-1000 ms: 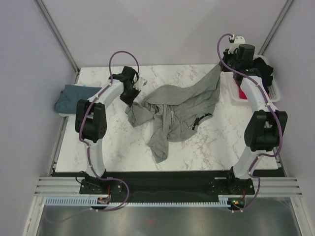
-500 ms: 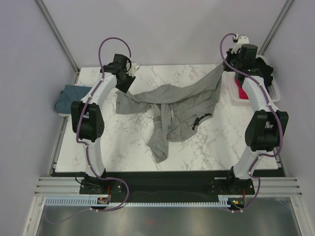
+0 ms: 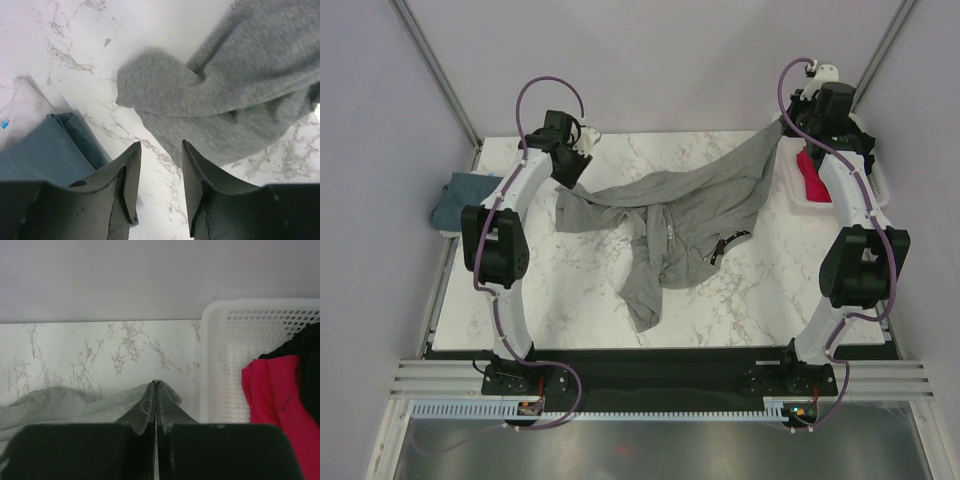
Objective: Fold and stack the t-shirts
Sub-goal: Flatten the tshirt out
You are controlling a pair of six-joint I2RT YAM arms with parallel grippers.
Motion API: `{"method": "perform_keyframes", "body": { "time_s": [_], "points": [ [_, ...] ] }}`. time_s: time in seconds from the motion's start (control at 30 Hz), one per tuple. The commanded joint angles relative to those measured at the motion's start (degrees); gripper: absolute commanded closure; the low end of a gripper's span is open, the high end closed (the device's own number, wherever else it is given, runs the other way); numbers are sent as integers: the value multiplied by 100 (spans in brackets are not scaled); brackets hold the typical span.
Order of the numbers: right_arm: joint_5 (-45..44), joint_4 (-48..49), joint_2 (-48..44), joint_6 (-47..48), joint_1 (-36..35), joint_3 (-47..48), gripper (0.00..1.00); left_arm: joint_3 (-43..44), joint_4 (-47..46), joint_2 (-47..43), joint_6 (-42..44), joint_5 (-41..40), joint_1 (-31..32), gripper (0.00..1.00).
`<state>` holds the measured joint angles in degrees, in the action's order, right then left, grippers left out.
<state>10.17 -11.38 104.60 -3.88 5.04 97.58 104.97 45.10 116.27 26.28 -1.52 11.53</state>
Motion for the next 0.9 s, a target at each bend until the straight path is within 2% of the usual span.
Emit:
{"method": "perform_keyframes", "body": {
  "time_s": [0.0, 0.17, 0.4, 0.6, 0.87],
  "points": [
    [64, 136, -220, -95, 15, -19, 100, 505, -266, 299, 264, 456, -431, 54],
    [99, 83, -299, -87, 15, -143, 100, 1227, 288, 861, -334, 1345, -774, 53],
    [81, 13, -361, -8, -3, -213, 100, 1316, 412, 1214, -685, 2058, -1100, 53],
    [46, -49, -422, 107, -3, -283, 100, 1553, 394, 1530, -695, 2173, -1434, 53],
    [-15, -75, -502, 203, -20, -362, 100, 1930, 315, 1838, -739, 2173, -1566, 53]
  ]
}}
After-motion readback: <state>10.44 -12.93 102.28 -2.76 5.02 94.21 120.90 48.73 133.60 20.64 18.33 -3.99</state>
